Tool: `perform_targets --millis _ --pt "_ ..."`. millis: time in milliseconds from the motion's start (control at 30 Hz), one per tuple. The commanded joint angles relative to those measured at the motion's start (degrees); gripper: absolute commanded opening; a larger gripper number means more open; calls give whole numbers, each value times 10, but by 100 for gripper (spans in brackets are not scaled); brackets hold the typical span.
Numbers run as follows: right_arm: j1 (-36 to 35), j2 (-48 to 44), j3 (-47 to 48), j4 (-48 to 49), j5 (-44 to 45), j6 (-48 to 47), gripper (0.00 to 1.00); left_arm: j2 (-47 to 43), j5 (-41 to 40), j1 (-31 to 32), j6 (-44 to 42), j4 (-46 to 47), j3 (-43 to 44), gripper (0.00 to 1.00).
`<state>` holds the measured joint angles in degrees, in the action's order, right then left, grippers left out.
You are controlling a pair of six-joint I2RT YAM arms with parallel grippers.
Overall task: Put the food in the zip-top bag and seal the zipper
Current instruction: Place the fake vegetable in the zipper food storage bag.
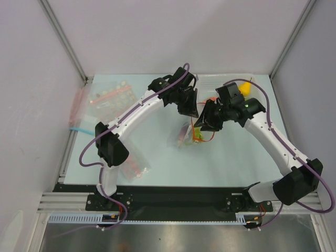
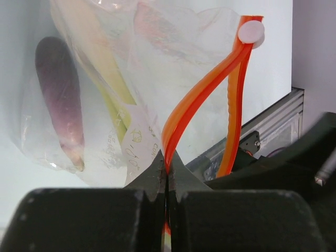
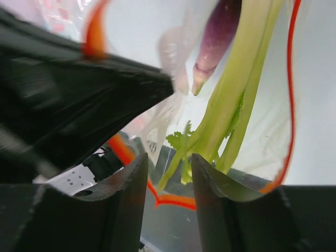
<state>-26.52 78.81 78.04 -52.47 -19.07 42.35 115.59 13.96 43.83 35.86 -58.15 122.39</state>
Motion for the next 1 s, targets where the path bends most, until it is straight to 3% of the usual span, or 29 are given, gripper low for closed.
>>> perform_targets --millis 0,133,567,767,967 --pt "2 0 63 -25 18 -18 45 -32 -17 -15 -18 -6 27 0" --pt "15 8 97 -41 20 -28 63 -33 -26 -30 -28 -13 44 0" --pt "137 67 193 -20 73 -117 64 -65 -81 -98 -82 -40 62 0" --pt "161 77 185 83 86 -231 71 -80 -107 -103 -98 -48 53 0" --pt "236 129 170 164 15 -231 79 -98 -125 -103 -114 -6 -7 0"
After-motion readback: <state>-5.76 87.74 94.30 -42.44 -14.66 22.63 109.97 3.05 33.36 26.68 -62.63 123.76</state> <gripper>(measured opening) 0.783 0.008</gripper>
